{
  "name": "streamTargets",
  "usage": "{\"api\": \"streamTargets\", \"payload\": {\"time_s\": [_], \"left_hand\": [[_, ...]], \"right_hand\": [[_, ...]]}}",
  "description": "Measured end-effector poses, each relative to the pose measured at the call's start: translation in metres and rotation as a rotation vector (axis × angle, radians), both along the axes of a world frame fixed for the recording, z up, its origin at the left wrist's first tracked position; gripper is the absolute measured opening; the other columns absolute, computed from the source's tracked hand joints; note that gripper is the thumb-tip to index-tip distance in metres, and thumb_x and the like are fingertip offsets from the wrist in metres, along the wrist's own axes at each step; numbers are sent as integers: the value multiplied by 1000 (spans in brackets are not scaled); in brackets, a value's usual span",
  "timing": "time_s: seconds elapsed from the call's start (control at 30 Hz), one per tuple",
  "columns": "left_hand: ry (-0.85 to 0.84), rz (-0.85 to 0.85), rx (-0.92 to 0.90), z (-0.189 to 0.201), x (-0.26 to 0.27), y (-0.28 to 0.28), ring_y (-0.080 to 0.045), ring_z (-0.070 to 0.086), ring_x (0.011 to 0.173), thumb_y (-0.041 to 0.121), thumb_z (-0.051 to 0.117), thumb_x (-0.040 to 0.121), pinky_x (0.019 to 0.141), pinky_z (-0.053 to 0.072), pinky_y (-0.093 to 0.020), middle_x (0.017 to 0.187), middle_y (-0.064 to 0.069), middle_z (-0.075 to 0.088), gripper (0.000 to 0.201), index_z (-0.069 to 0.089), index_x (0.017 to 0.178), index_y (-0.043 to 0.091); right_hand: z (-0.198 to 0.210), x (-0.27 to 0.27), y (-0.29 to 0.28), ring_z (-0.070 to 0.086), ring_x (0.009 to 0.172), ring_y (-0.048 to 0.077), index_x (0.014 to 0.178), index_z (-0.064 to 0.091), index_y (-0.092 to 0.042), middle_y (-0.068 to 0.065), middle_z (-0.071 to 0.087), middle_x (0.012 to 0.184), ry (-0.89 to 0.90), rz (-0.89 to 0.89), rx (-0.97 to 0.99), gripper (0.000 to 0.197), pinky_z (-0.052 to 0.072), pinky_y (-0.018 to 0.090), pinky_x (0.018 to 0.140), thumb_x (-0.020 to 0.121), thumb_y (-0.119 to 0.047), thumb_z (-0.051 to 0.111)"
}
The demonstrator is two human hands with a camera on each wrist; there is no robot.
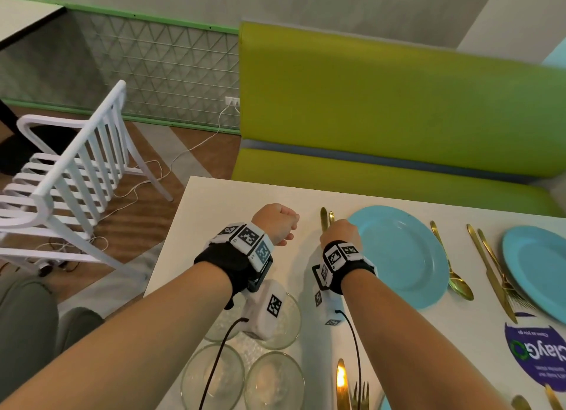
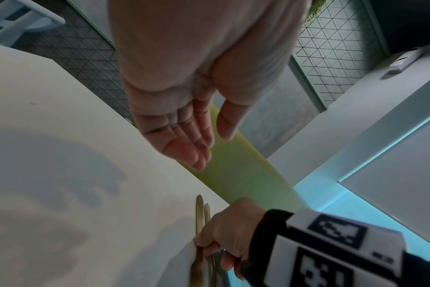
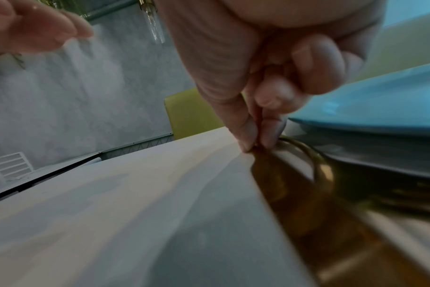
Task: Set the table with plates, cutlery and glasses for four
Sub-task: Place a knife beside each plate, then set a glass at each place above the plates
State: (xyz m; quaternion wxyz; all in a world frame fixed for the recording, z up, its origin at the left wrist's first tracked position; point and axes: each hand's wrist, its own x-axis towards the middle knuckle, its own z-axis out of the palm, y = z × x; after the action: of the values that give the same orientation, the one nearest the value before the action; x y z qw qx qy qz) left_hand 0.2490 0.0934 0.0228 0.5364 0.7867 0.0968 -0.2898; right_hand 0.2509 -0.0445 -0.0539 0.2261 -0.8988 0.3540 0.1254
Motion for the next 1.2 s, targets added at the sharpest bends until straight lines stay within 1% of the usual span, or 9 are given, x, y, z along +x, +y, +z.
{"api": "streamTargets", "payload": {"time_s": [0.3,0.4,0.5,0.6,0.7,0.8,0.9,0.97,1.2], "left_hand": [[-20,39,-15,2,-8,4,-13,56,72,19,47,96,62,46,-21,96,-2,59,8,54,94,15],[-29,62,-19,5,-16,8,-13,56,74,19,47,96,61,46,-21,96,-2,59,8,54,91,16],[-46,68,-25,12,-28,13,-13,56,73,18,47,96,60,46,-21,98,-3,59,7,53,97,14],[-73,60,-39,18,-42,19,-10,55,68,17,48,95,59,46,-20,99,-4,59,8,54,90,16],[-115,51,-44,22,-65,27,-11,54,67,15,49,94,60,46,-22,97,-5,59,17,52,79,20],[-181,47,-17,24,-96,42,-19,59,76,13,50,93,70,51,-30,100,-11,63,23,54,72,22],[-236,72,106,26,-126,68,-32,58,112,15,50,92,99,45,-33,122,-14,63,16,65,100,16],[-249,120,203,20,-142,89,-31,49,125,14,48,93,103,38,-30,134,-11,55,34,55,125,11],[-202,204,421,-13,-179,150,-33,43,130,4,42,94,104,36,-35,142,-21,41,41,40,135,-1]], "right_hand": [[1,-6,-1,64,100,31,105,62,-1,15,66,108,-13,64,-7,23,51,34,77,93,-9,45],[9,-11,-3,65,96,31,100,64,0,15,67,103,-27,88,-1,21,48,32,70,92,-11,48],[27,-20,-8,63,85,30,78,61,-2,9,63,80,-32,116,-34,24,41,27,65,92,-18,50],[44,-42,-16,50,69,20,57,40,-11,1,41,58,-27,150,-130,38,38,25,61,93,-19,48],[64,-76,-20,57,76,20,72,55,-8,1,50,70,19,235,-239,29,39,23,63,96,-19,44],[81,-119,-14,56,115,24,120,59,-8,9,60,118,-4,234,-241,30,45,30,92,99,-20,41],[86,-163,0,60,110,26,113,65,-7,9,65,111,-36,234,-223,30,47,31,90,96,-18,42],[85,-191,13,63,102,26,103,70,-6,9,69,101,-80,233,-169,30,50,31,86,93,-23,47],[66,-256,60,59,113,18,110,70,-15,3,66,119,-36,248,15,28,45,25,97,86,-28,62]]}}
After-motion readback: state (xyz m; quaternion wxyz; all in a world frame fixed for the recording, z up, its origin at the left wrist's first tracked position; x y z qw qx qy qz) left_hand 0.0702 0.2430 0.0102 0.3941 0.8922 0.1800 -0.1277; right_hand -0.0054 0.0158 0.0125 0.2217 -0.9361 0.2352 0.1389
